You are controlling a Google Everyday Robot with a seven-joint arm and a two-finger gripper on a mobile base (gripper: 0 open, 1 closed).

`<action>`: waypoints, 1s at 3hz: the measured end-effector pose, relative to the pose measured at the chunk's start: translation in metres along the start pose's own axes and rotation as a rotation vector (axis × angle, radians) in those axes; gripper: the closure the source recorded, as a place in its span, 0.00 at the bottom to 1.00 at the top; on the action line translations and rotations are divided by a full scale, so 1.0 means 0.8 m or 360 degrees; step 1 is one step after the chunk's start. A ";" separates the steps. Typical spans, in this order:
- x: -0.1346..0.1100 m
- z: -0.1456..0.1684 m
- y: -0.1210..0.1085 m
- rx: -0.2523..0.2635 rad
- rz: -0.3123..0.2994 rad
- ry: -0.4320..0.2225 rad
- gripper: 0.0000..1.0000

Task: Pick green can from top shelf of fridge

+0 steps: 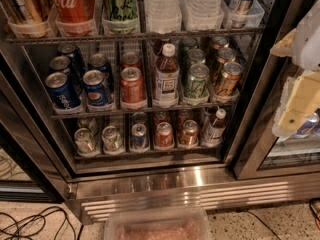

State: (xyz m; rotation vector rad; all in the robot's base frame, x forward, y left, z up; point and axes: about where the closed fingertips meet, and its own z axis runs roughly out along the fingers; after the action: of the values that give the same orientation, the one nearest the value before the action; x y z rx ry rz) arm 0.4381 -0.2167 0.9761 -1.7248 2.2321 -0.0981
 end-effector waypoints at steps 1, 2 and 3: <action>-0.001 0.001 -0.001 0.0015 -0.0025 0.0008 0.03; -0.017 0.005 -0.009 0.0157 -0.0265 0.0093 0.26; -0.054 0.005 -0.010 0.0376 -0.0725 0.0264 0.49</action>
Offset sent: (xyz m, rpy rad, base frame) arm 0.0252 0.0259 0.0011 -0.2751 -0.2073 0.2716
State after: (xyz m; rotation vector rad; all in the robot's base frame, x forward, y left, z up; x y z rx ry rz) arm 0.4564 -0.1769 0.9832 -2.1123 1.7959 -0.6005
